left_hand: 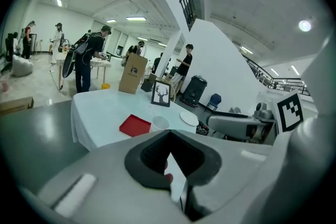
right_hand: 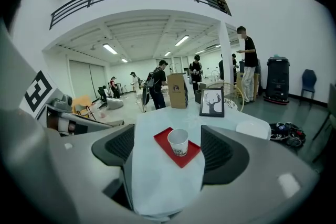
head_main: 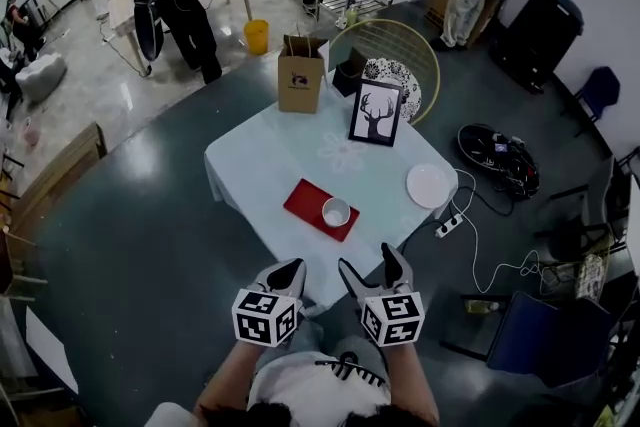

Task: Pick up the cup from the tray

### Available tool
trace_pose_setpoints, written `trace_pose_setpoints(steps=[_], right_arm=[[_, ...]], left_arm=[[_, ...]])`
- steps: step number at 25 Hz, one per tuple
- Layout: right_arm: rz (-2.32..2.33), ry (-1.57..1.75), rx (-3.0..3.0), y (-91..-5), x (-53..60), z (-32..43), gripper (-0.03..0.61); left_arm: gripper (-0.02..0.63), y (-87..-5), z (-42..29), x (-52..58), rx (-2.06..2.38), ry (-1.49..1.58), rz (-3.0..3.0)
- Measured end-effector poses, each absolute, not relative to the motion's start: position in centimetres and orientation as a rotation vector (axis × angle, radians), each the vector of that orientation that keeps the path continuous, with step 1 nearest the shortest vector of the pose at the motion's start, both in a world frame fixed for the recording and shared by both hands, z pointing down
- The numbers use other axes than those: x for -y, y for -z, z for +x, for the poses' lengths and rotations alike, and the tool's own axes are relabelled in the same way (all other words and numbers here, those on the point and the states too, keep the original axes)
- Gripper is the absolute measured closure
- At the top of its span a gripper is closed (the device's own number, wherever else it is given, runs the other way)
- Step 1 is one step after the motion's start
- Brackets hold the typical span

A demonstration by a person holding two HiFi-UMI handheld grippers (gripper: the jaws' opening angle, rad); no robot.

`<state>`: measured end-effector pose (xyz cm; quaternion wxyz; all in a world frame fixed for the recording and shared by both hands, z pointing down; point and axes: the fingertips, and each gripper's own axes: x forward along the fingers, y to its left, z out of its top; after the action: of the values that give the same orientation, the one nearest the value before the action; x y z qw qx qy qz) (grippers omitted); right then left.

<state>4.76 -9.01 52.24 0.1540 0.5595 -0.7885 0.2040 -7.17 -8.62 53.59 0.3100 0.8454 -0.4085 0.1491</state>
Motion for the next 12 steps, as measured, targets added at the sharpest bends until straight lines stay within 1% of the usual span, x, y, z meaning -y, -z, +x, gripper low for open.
trace_pose_setpoints(steps=[7, 12], right_arm=[[1.564, -0.563, 2.237, -53.1, 12.4, 3.1, 0.164], [1.494, -0.509, 2.177, -55.5, 14.0, 2.7, 0.158]], left_arm=[[0.614, -53.9, -7.3, 10.6, 1.044, -0.431, 2.253], [0.614, -54.6, -7.9, 12.5, 1.074, -0.433, 2.238]])
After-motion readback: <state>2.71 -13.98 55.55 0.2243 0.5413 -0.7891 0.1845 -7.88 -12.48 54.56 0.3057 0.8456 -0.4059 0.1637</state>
